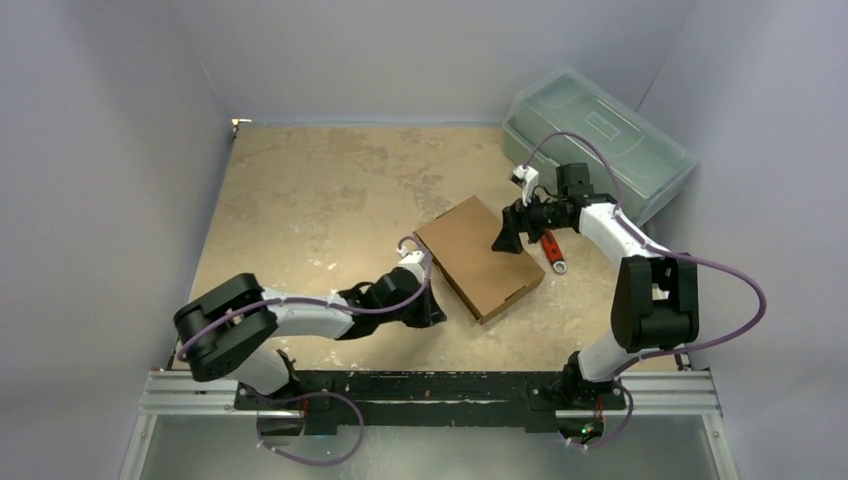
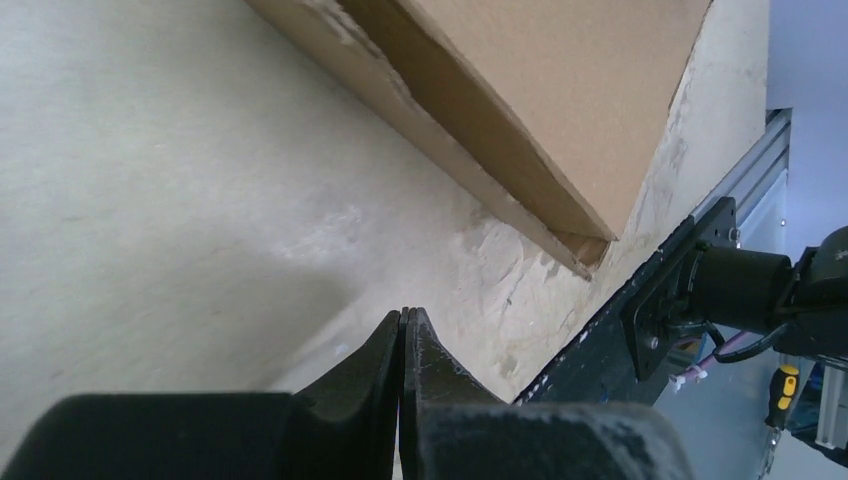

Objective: Fold the paper box
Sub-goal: Close the paper box at the center of the board.

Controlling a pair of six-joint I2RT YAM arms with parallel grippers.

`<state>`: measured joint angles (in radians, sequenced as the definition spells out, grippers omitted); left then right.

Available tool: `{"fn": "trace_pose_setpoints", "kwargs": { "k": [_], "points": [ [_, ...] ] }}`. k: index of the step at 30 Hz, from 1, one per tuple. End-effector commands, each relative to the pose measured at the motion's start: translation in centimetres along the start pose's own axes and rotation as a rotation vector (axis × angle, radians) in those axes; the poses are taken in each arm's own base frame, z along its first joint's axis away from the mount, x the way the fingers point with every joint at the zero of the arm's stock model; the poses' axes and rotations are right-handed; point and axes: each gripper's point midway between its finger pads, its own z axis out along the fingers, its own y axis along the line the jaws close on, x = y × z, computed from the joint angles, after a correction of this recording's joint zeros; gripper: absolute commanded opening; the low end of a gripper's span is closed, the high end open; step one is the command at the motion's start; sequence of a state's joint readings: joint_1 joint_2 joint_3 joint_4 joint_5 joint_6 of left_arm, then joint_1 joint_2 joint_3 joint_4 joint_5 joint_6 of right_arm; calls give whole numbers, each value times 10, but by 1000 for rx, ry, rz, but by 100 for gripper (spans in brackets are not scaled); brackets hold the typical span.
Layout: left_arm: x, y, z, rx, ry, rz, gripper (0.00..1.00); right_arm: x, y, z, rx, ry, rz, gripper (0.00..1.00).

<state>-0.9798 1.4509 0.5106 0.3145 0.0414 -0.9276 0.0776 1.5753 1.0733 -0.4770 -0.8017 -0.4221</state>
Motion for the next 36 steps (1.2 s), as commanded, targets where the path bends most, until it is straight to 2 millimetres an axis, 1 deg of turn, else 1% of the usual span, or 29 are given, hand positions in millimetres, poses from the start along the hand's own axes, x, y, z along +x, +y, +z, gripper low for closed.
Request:
{"fn": "trace_pose_setpoints", "kwargs": {
  "k": [1,2,4,8,12,14,16,17,19,22,24,26,28,29,31,32,34,36],
  "points": [
    [-15,-38,26,41,-73,-30,0,16,-13,-15,60,20,32,87],
    [-14,-41,32,38,-67,-27,0,19,-19,-15,91,32,38,87],
    [-12,-43,43,24,-62,-19,0,30,-25,-11,111,55,64,85],
    [-15,-44,62,2,-68,-8,0,41,-26,-3,86,83,98,81],
    [-25,-55,75,0,-74,17,0,50,-16,5,10,100,128,77],
    [-30,-63,80,6,-78,25,0,53,-8,10,-44,108,142,74],
    [-39,-70,83,11,-97,27,0,57,2,14,-95,123,161,67],
    [-43,-70,84,2,-110,28,0,58,7,17,-112,133,161,65],
    [-53,-70,87,-10,-138,13,0,60,10,20,-120,145,161,61],
    [-63,-71,88,15,-149,-21,0,57,6,19,-91,142,158,61],
    [-63,-71,84,20,-146,-12,0,50,-3,13,-47,121,155,68],
    [-59,-65,74,14,-138,3,1,43,-11,3,-4,87,151,74],
    [-48,-56,61,11,-120,11,3,38,-18,-6,41,62,138,78],
    [-41,-50,54,14,-106,11,5,36,-19,-9,51,52,127,80],
    [-24,-48,39,43,-82,5,7,29,-20,-11,62,31,101,81],
    [-16,-50,33,63,-67,6,10,28,-19,-11,56,29,96,81],
    [3,-53,27,75,-40,16,14,30,-19,-10,48,37,97,81],
    [21,-59,26,84,-17,30,17,33,-19,-9,39,46,101,80]
  ]
}}
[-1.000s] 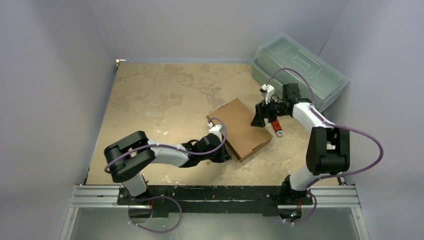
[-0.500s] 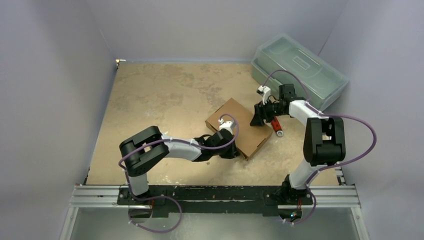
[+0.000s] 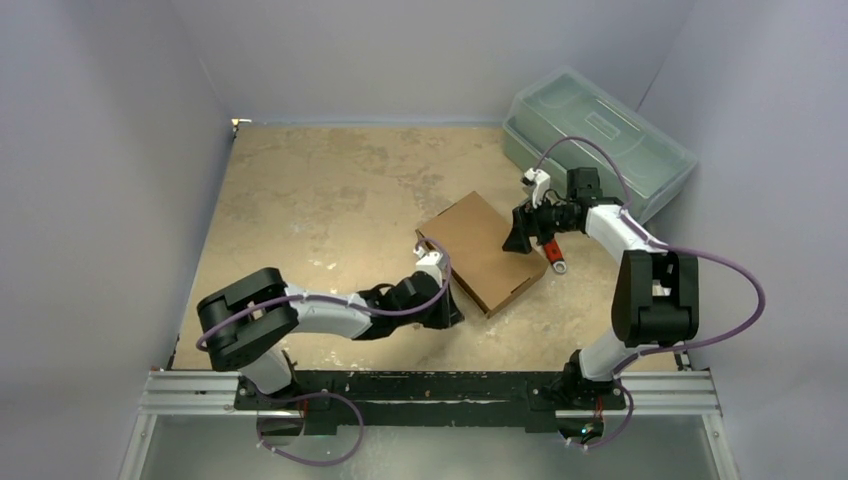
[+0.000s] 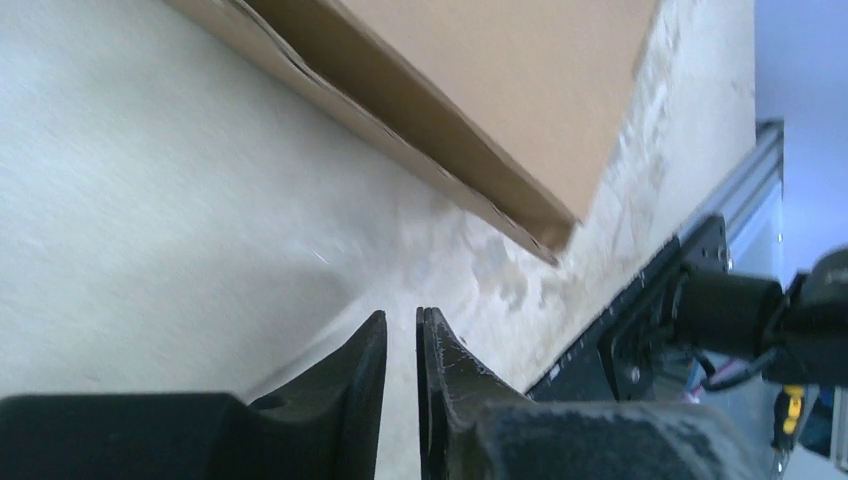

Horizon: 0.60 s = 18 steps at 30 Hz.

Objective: Fold the paper box
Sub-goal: Close the paper box at the center of the board.

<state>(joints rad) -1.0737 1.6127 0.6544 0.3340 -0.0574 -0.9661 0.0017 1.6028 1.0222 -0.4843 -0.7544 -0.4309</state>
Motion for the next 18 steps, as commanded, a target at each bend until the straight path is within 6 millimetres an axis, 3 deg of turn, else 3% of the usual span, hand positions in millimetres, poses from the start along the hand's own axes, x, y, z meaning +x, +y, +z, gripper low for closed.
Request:
{"fn": "trace_pose_setpoints", "kwargs": {
  "k": [1,6,12,18],
  "points": [
    [24,-33,-6,102,7,15,17,0,7,-1,-35,4,5,80],
    [26,-43,16,84,9,10,14,7,2,2,-16,30,17,79],
    [11,-37,39,-68,-29,13,1,14,-2,5,-9,56,31,78],
    [-6,-48,51,-115,-69,-21,0,19,-1,7,-22,68,47,76]
  ]
}}
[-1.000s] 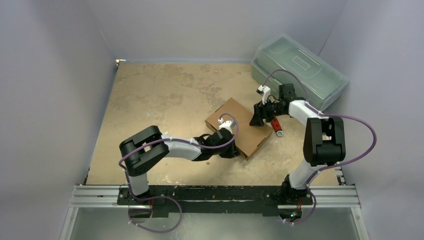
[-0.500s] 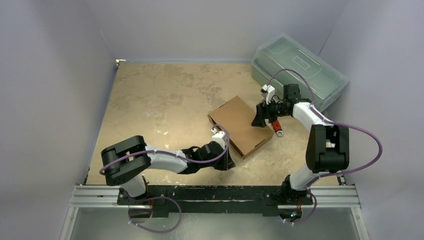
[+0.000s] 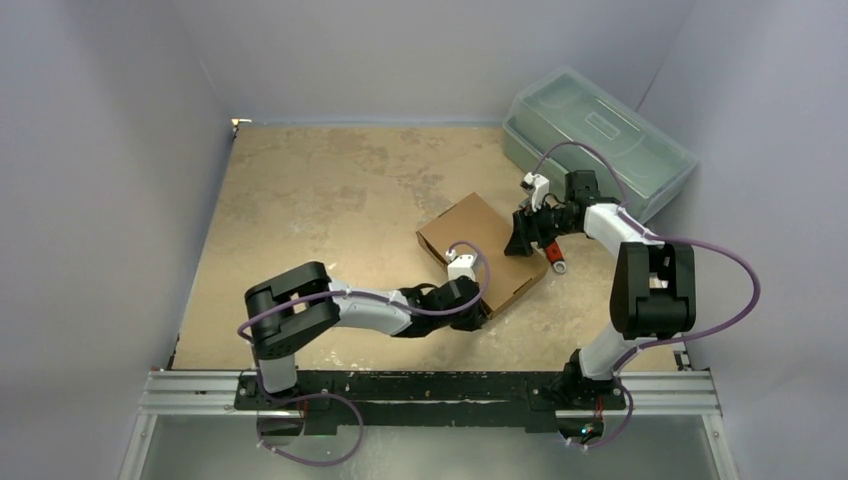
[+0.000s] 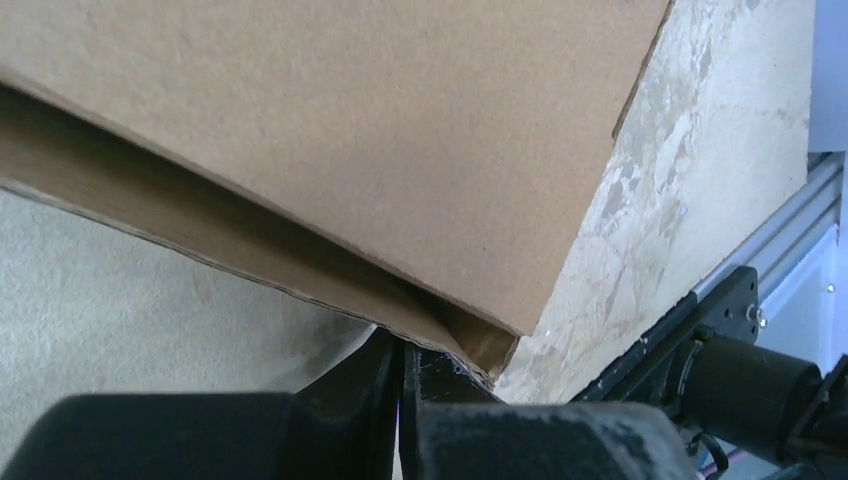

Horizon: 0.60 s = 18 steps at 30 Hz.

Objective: Fold the paper box
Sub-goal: Close the paper box at the center of the board.

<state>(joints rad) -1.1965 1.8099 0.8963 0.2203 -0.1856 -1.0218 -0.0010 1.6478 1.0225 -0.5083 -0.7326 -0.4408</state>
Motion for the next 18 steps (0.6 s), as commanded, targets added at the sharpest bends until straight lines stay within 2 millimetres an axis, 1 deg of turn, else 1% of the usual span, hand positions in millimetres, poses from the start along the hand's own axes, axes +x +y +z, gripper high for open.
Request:
{"fn": "trace_pose_setpoints", "kwargs": {
  "k": [1,2,3,4,6,9,11,13,15,16,18],
  "points": [
    [-32,-12,10,-79,-96,-64,0,4,5,1,-22,16,10,76],
    [-40,-13,11,-113,-116,-88,0,4,5,1,-21,16,14,76],
    [-43,-6,10,-178,-119,-105,0,4,5,2,-19,16,14,76],
    [-50,-9,11,-197,-132,-134,0,5,6,3,-16,19,13,75],
    [-63,-24,10,-178,-146,-196,0,5,6,4,-7,20,13,75],
    [-76,-45,3,-114,-171,-261,0,3,5,4,1,13,16,75],
    [-80,-48,-3,-102,-178,-250,0,-1,5,2,10,3,11,77],
    [-75,-38,-8,-121,-165,-205,0,-8,4,-5,19,-21,-7,80],
    [-63,-24,-15,-132,-135,-143,0,-18,8,-15,25,-51,-57,85],
    [-55,-18,-18,-127,-108,-97,0,-23,3,-28,54,-77,-80,88],
    [-39,-4,-27,-108,-56,7,0,-34,1,-48,107,-122,-157,93]
  ]
}}
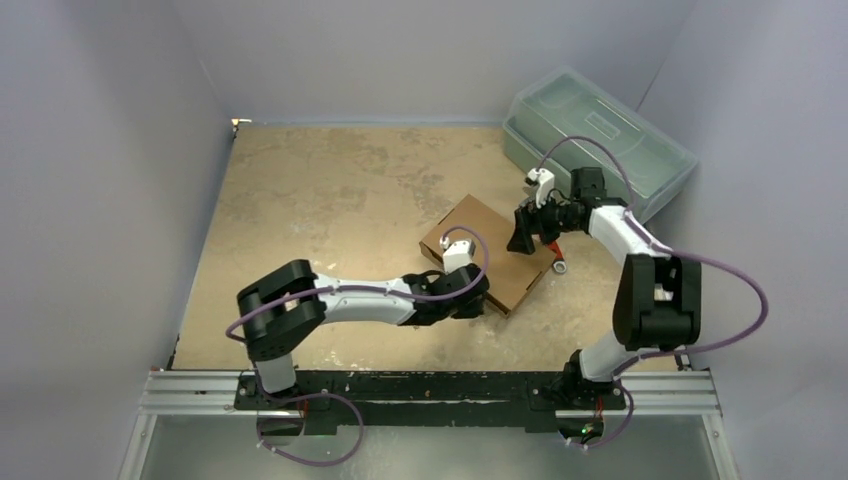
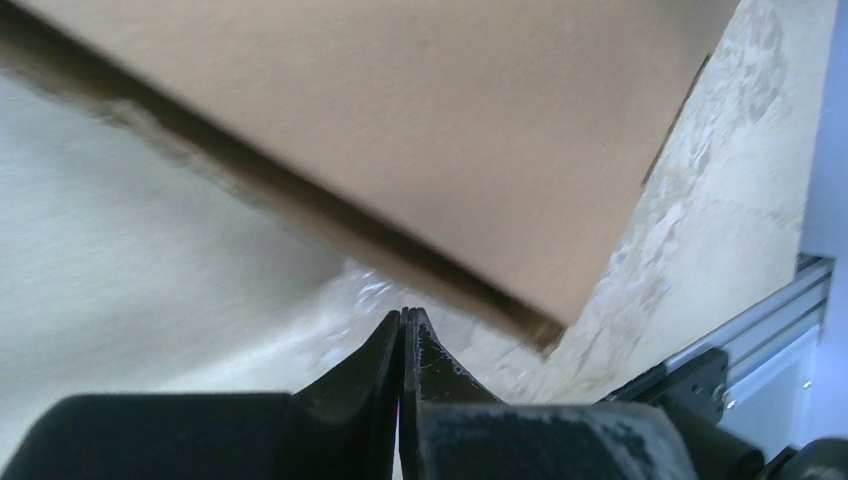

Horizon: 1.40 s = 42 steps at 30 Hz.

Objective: Fold the paper box
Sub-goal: Close the paper box at the center of the board.

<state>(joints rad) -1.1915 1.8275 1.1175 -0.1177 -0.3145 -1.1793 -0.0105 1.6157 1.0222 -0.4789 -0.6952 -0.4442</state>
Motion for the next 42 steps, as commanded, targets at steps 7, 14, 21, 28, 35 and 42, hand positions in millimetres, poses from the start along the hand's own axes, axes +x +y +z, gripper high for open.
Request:
{"fn": "trace_pose_setpoints", "kwargs": {
  "k": [7,14,21,28,35,42],
  "points": [
    [-24,31,-78,242,-124,284,43,-29,62,-86,28,-216,-511,99],
    [-151,74,-114,253,-402,185,73,31,162,-85,-321,-186,-860,67],
    [-234,102,-81,156,-484,261,87,65,187,-59,-434,-51,-960,22],
    [-225,80,-17,313,-350,380,85,41,139,-68,-159,32,-774,21],
    [-217,104,12,198,-265,319,71,3,38,-104,224,-84,-431,38],
    [-222,141,-87,73,-513,153,58,-16,-42,-132,660,-143,-333,52]
  ]
}}
